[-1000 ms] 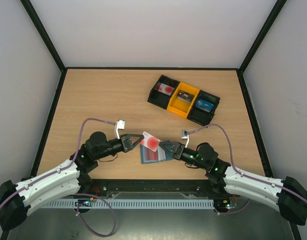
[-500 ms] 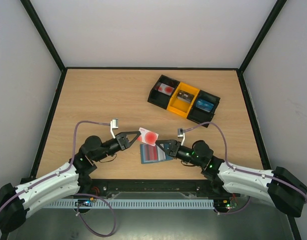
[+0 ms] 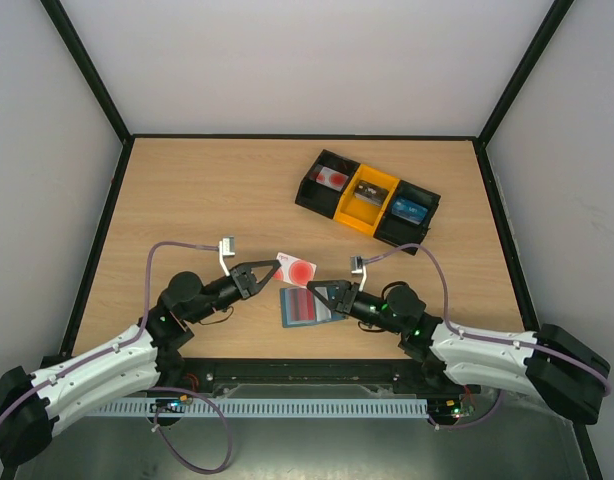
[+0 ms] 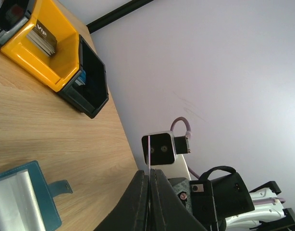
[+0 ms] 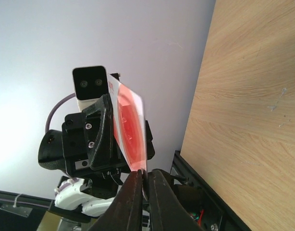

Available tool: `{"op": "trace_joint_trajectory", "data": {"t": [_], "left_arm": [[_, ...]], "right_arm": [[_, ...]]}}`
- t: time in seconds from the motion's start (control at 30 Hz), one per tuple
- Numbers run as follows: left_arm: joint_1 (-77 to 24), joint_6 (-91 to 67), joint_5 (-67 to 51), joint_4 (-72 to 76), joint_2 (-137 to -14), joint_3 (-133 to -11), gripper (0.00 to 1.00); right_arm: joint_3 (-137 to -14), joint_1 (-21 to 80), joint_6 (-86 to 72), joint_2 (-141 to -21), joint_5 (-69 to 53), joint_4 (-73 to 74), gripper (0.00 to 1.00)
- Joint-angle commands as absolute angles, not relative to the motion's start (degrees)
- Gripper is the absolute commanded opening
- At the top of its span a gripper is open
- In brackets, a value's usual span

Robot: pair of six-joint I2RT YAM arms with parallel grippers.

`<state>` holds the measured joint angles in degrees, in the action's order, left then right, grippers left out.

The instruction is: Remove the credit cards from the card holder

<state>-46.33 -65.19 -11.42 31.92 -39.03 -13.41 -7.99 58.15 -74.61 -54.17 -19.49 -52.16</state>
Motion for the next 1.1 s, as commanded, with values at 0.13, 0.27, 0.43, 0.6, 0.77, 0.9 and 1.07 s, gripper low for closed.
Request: {"op": "trace_joint_trajectory", "data": {"t": [0.13,0.27,0.43,0.6,0.77,0.9,1.07], "left_arm": [[-46.0,-65.2,-10.3,33.6,-37.8,-12.7,0.03],[-46.0,-64.5,-9.4,31.3,-36.7,-13.2,0.24],[-46.0,-63.0,-8.5,26.5,-34.8,-14.2,0.66],[-46.0,-60.1,-7.4,18.0,-32.4,-16.5,0.95],[-46.0,-57.0,-6.1,12.0,-31.1,-18.0,1.0],[-46.0,-53.8,-4.5,6.7,-31.1,-19.3,1.0],[-45.9,-51.7,-3.7,2.1,-31.4,-20.8,1.0]], "right_arm": [[-8.8,58.9,-75.4,-55.2,-18.3,-58.3,0.02],[-9.2,58.9,-73.8,-53.9,-17.2,-55.5,0.02],[-11.2,58.8,-70.6,-51.3,-15.7,-47.3,0.02],[-13.2,55.7,-67.4,-47.0,-14.2,-36.9,0.02],[-17.1,51.8,-63.5,-44.2,-13.6,-28.3,0.02],[-21.6,48.2,-60.1,-45.6,-13.6,-22.2,0.02],[-26.2,41.6,-57.4,-51.2,-17.6,-20.1,0.02]]}}
